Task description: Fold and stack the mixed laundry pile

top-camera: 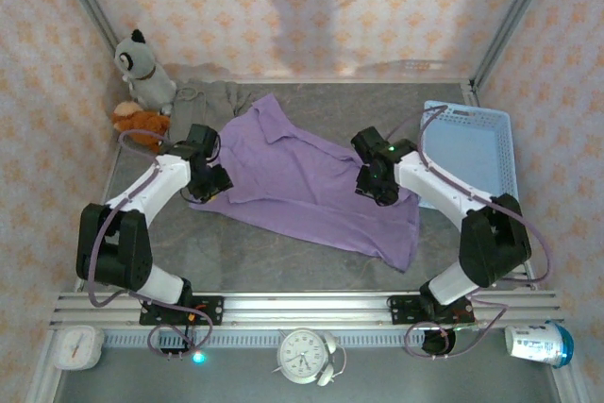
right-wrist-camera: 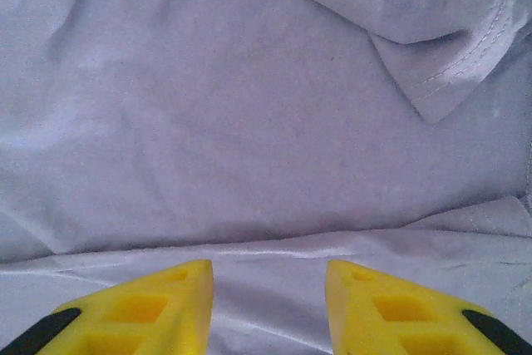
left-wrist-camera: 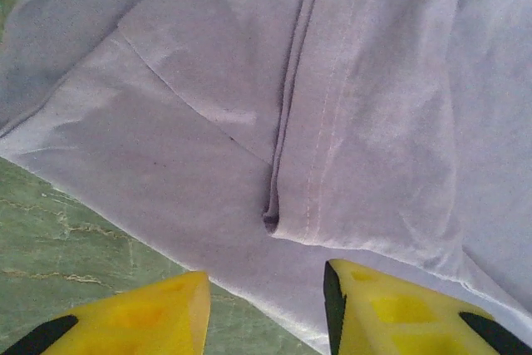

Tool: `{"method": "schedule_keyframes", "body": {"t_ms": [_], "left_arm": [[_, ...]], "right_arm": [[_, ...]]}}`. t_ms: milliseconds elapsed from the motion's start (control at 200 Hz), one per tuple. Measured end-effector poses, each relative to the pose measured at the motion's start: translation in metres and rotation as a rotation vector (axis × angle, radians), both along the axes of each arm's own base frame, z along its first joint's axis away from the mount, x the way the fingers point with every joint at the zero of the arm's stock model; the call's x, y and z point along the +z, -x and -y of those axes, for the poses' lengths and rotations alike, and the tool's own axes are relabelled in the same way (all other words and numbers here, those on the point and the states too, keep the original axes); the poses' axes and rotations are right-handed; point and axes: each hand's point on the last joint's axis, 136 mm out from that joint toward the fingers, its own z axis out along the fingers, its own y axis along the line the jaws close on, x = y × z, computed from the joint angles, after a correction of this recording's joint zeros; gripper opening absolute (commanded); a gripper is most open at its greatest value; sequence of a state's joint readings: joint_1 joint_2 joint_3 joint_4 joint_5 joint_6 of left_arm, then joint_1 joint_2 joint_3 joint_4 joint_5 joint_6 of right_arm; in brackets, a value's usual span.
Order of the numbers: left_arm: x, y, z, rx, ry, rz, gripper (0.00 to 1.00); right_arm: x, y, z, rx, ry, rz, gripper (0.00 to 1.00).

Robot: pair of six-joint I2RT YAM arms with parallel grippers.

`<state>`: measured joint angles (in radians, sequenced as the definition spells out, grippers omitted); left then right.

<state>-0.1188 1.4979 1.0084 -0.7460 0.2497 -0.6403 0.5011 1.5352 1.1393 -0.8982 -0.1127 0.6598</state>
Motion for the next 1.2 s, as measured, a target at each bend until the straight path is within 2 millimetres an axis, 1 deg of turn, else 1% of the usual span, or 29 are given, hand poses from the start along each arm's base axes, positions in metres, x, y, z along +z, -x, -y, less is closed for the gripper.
{"method": "schedule_keyframes", "body": {"t_ms": [90,245,395,515,525,545,600,636,671,796,896,911,941,986,1016,1046,1071,1111,1146,1201], "left_arm": [[-0.009,-0.003,0.002,0.010,-0.001,-0.018,0.38],[-0.029,-0.006,0.011,0.002,-0.002,-0.054,0.36],[-0.044,-0.008,0.019,-0.015,-0.007,-0.087,0.33],[-0.051,-0.007,0.021,-0.020,-0.012,-0.107,0.26],[-0.051,-0.008,0.021,-0.021,-0.013,-0.107,0.25],[-0.051,-0.008,0.021,-0.018,-0.013,-0.107,0.18],[-0.050,-0.008,0.020,-0.017,-0.014,-0.105,0.08],[-0.049,-0.010,0.020,-0.018,-0.014,-0.101,0.03],[-0.047,-0.012,0.021,-0.016,-0.013,-0.094,0.00],[-0.031,-0.030,0.027,-0.023,-0.002,-0.043,0.00],[-0.007,-0.055,0.038,-0.036,0.011,0.023,0.00],[-0.004,-0.061,0.041,-0.041,0.014,0.036,0.01],[0.004,-0.073,0.047,-0.049,0.020,0.060,0.06],[0.013,-0.091,0.057,-0.068,0.026,0.085,0.20],[0.020,-0.106,0.068,-0.089,0.029,0.105,0.27],[0.025,-0.120,0.078,-0.109,0.033,0.123,0.36],[0.029,-0.132,0.088,-0.121,0.036,0.132,0.42],[0.033,-0.147,0.103,-0.157,0.028,0.144,0.49],[0.036,-0.161,0.118,-0.193,0.017,0.163,0.53],[0.037,-0.170,0.136,-0.225,0.010,0.172,0.55]], "right_arm": [[-0.001,0.000,0.001,0.000,0.003,-0.003,0.41],[0.000,-0.001,0.003,0.000,0.005,-0.004,0.41],[0.000,-0.002,0.006,-0.010,0.006,-0.005,0.41],[0.003,-0.001,0.009,-0.015,0.006,0.002,0.41],[0.003,-0.001,0.009,-0.015,0.006,0.002,0.41],[0.004,-0.001,0.009,-0.016,0.007,0.004,0.41],[0.005,-0.001,0.011,-0.019,0.009,0.008,0.42],[0.006,-0.001,0.011,-0.019,0.010,0.011,0.42],[0.006,-0.001,0.012,-0.020,0.012,0.012,0.42],[0.006,-0.001,0.013,-0.021,0.018,0.013,0.42],[0.006,-0.001,0.013,-0.021,0.021,0.014,0.42],[0.006,-0.001,0.014,-0.022,0.021,0.014,0.42],[0.006,-0.001,0.014,-0.022,0.022,0.014,0.42],[0.006,-0.001,0.014,-0.022,0.024,0.015,0.42],[0.005,-0.001,0.014,-0.022,0.026,0.014,0.42],[0.005,0.000,0.014,-0.022,0.026,0.014,0.42],[0.005,0.000,0.015,-0.022,0.026,0.013,0.42],[0.004,0.000,0.015,-0.022,0.027,0.012,0.42],[0.004,0.000,0.015,-0.022,0.028,0.011,0.42],[0.003,0.001,0.015,-0.023,0.030,0.010,0.42]]}}
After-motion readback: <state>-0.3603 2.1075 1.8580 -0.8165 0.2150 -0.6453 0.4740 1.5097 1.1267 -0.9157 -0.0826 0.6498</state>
